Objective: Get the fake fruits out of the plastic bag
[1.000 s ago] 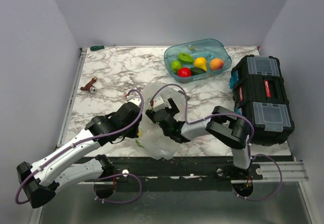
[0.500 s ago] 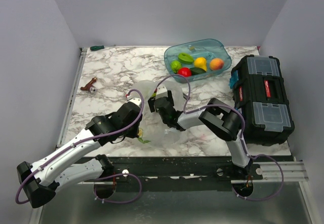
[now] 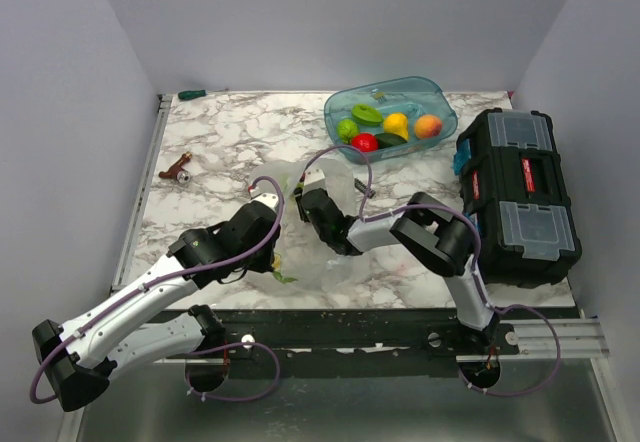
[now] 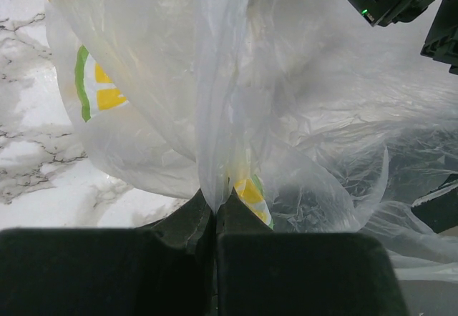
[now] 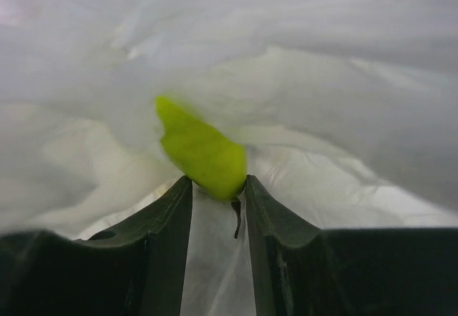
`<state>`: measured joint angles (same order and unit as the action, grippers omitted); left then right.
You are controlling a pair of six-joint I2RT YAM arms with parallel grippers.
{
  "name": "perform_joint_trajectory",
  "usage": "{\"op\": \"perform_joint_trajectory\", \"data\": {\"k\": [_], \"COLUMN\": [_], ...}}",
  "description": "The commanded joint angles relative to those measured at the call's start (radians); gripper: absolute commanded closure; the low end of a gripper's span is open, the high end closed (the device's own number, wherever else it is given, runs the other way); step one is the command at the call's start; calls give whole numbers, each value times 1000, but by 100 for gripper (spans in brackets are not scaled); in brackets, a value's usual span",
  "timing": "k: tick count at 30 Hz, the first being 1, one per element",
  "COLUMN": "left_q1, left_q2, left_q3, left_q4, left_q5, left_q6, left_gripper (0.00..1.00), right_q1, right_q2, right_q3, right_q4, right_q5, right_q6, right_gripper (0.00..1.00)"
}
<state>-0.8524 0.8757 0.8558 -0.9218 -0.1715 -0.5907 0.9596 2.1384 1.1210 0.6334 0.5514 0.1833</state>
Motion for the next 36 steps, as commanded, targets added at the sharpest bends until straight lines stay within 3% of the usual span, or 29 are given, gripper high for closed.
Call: {"op": "perform_joint_trajectory", "data": {"k": [1, 6, 11, 19, 25, 31, 34, 36], "left_q1": [-4, -4, -4, -4, -4, -4, -4, -4], "left_q2": [-7, -1, 8, 18, 57, 214, 225, 210], "left_q3": [-8, -7, -7, -5, 31, 166, 156, 131], "left_q4": [0, -2, -3, -6, -58, -241, -207, -141], "left_q5": [15, 13, 10, 7, -41, -193, -185, -128], "left_q6": [11, 9, 9, 6, -3, -21, 14, 46], "left_gripper": [100, 100, 100, 100, 100, 100, 100, 100], "right_q1": [-5, -5, -5, -5, -5, 1, 2, 3], "right_q2": [-81, -172, -250, -312, -370, -389, -402, -412], "right_q3": [-14, -76, -133, -167, -234, -269, -295, -321], "right_q4": [-30, -41, -53, -93, -76, -212, -232, -228], "right_q5": [-52, -118, -178, -341, -381, -119, -94, -101], "right_q6": [-3, 11, 34, 100, 199, 215, 201, 204], "right_gripper": [67, 79, 84, 87, 87, 83, 83, 78]}}
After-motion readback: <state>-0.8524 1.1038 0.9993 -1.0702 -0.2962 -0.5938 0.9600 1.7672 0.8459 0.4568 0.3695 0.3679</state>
